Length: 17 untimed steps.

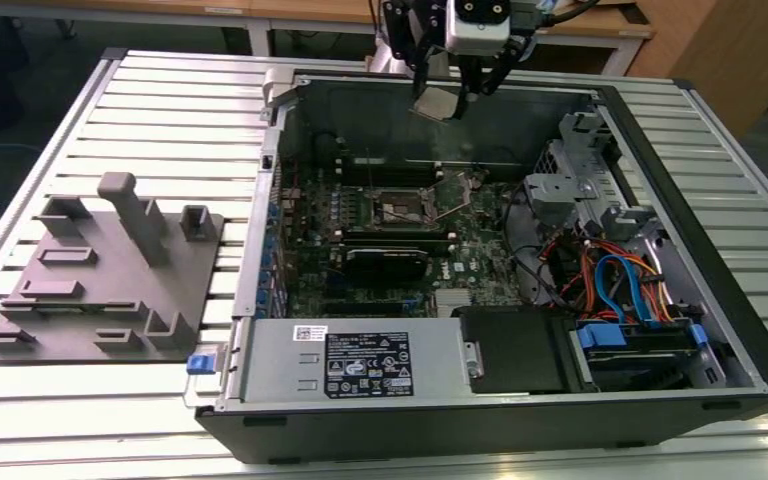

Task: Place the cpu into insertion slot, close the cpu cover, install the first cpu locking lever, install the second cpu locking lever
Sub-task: 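Place the cpu into insertion slot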

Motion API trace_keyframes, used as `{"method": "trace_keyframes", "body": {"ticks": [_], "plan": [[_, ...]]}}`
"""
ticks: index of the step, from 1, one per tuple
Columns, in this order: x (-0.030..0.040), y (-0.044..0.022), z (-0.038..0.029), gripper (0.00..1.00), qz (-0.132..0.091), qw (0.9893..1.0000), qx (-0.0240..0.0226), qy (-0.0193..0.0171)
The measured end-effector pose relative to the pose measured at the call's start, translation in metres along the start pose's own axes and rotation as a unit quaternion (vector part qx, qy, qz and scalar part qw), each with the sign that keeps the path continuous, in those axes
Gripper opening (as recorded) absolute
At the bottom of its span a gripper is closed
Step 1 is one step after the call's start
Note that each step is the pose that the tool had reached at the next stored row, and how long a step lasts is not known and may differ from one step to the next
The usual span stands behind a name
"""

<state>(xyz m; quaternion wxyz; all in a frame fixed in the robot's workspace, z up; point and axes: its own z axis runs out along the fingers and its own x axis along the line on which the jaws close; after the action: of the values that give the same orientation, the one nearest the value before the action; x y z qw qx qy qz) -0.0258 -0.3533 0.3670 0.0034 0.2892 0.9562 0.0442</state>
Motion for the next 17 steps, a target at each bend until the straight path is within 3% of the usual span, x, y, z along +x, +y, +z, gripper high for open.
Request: {"method": "trace_keyframes", "body": {"ticks": [5, 10, 14, 17], "plan": [[0.0000, 0.0000, 0.0002, 0.54, 0.038, 0.9993, -0.0007, -0.0034], [0.0000, 0.0000, 0.0004, 0.54, 0.071, 0.9975, -0.0012, -0.0063], [0.0000, -0.0001, 0.0008, 0.54, 0.097, 0.9953, -0.0017, -0.0085], [0.0000, -0.0001, 0.0014, 0.54, 0.121, 0.9926, -0.0021, -0.0106]]}}
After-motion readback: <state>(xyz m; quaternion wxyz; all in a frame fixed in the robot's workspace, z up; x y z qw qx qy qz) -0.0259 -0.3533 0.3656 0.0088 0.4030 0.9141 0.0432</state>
